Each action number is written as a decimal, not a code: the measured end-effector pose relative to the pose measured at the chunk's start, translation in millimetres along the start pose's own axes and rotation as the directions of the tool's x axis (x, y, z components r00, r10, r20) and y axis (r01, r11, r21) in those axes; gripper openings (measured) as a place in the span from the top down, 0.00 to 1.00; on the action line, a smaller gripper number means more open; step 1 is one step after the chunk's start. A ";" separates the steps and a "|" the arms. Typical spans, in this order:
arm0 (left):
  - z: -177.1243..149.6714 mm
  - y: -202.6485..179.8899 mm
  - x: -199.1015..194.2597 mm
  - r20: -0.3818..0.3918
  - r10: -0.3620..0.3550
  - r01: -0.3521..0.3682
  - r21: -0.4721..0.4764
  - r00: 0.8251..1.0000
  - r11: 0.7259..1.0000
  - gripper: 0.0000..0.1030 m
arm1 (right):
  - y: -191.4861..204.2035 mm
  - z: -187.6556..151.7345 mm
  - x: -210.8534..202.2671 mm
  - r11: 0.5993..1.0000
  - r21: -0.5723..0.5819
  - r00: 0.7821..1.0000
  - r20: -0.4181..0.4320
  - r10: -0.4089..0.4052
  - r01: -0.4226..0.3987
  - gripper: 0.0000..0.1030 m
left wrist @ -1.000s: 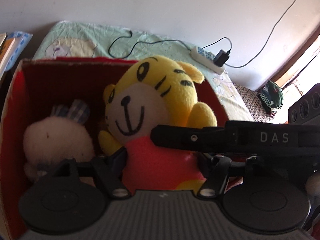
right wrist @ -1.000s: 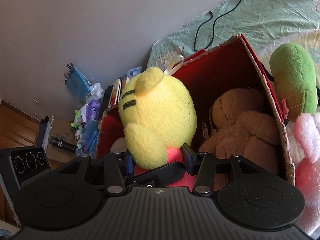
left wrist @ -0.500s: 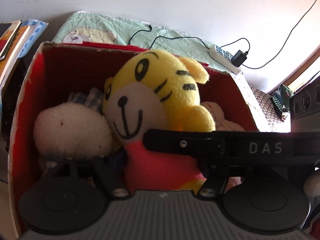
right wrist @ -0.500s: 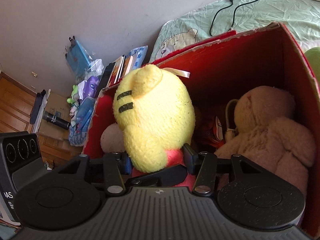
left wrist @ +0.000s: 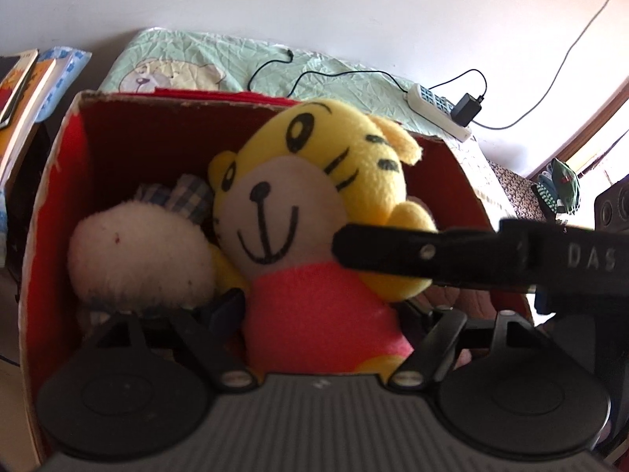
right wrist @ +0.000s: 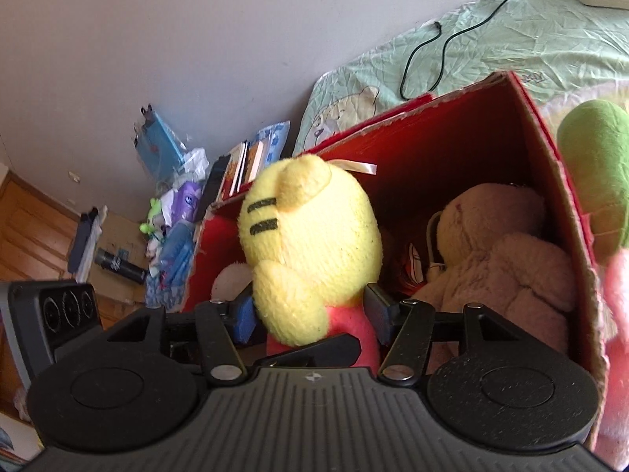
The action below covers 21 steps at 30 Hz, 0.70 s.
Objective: Organize objects
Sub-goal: 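Lower the yellow tiger into the red box with both grippers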
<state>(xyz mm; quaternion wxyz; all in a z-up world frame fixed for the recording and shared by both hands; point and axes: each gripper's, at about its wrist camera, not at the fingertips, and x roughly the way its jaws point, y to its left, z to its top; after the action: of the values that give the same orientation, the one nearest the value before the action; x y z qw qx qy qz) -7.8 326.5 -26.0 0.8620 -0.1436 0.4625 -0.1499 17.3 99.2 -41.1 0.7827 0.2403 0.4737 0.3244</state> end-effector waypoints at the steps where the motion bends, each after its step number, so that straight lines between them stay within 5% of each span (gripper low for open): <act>1: -0.5 -2.0 -2.1 0.007 0.002 -0.002 0.010 1.000 1.000 0.24 | -1.2 -0.2 -2.0 1.000 0.010 1.000 0.005 0.000 0.000 0.43; 7: -3.9 -11.3 -15.2 0.037 0.015 -0.017 0.051 0.999 0.999 0.23 | 6.9 -2.4 -0.4 1.000 -0.003 1.000 0.016 0.003 -0.003 0.58; 13: -8.3 -18.8 -22.1 0.055 0.054 -0.057 0.072 0.997 0.996 0.23 | 17.4 -6.4 13.9 0.997 -0.079 1.000 0.001 -0.016 0.016 0.58; 21: -9.6 -20.8 -25.0 0.059 0.087 -0.090 0.058 0.994 0.994 0.23 | 5.3 -10.2 -6.9 1.000 -0.004 0.999 0.051 0.004 -0.004 0.55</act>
<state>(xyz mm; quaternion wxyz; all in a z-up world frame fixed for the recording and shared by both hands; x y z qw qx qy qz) -31.7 316.3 -4.2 0.8845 -0.1008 0.4391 -0.1215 4.3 98.4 -37.9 0.7943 0.2479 0.4525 0.3207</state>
